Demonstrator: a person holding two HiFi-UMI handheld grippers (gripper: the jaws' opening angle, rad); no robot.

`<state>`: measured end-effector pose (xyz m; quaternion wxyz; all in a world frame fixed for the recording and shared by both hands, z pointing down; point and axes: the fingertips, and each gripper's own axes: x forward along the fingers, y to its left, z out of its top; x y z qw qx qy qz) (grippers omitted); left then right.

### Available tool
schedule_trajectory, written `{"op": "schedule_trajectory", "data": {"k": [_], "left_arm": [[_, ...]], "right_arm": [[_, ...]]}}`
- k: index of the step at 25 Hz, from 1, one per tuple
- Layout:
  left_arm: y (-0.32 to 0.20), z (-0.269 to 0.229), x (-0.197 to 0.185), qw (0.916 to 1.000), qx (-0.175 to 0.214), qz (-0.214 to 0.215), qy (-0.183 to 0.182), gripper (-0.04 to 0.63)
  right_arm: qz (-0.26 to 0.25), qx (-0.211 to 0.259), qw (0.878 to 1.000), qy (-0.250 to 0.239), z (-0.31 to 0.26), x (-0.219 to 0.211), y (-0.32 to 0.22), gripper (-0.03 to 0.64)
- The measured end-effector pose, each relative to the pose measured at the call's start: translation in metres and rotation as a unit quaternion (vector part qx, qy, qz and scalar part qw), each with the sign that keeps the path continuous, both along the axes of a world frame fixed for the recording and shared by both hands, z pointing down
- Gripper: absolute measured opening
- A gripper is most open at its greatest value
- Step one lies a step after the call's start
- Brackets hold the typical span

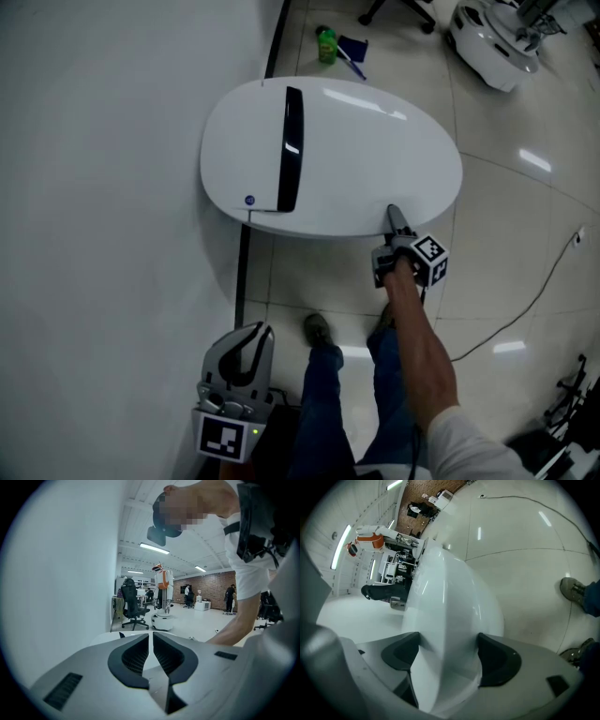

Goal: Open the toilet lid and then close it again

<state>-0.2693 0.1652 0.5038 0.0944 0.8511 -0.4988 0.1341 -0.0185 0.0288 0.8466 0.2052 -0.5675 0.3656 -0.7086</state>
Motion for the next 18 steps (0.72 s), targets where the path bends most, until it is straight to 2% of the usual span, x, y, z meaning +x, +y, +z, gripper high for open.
{"op": "schedule_trajectory", "data": {"k": [5,11,14,18], "left_arm": [[0.001,0.000,-0.001,1.0000,0.000,-0.001,0.001,0.021],[-0.001,-0.003,0.006,1.0000,0.002,0.007,0.001,0.021],[0.002,-0.001,0.011,0.9999,0.001,0.011,0.000,0.021],[0.004,-0.005,0.015,0.9998,0.008,0.016,-0.001,0.021]], "right_arm": [[-0.025,0.032,0.999,-0.022,-0.009,0.003,0.003,0.374],[-0.035,0.129,0.991,-0.020,-0.040,0.006,0.006,0.310],[-0.062,0.174,0.983,0.006,-0.063,0.009,0.009,0.288],[-0.105,0.249,0.962,0.043,-0.116,0.002,0.008,0.267]]}}
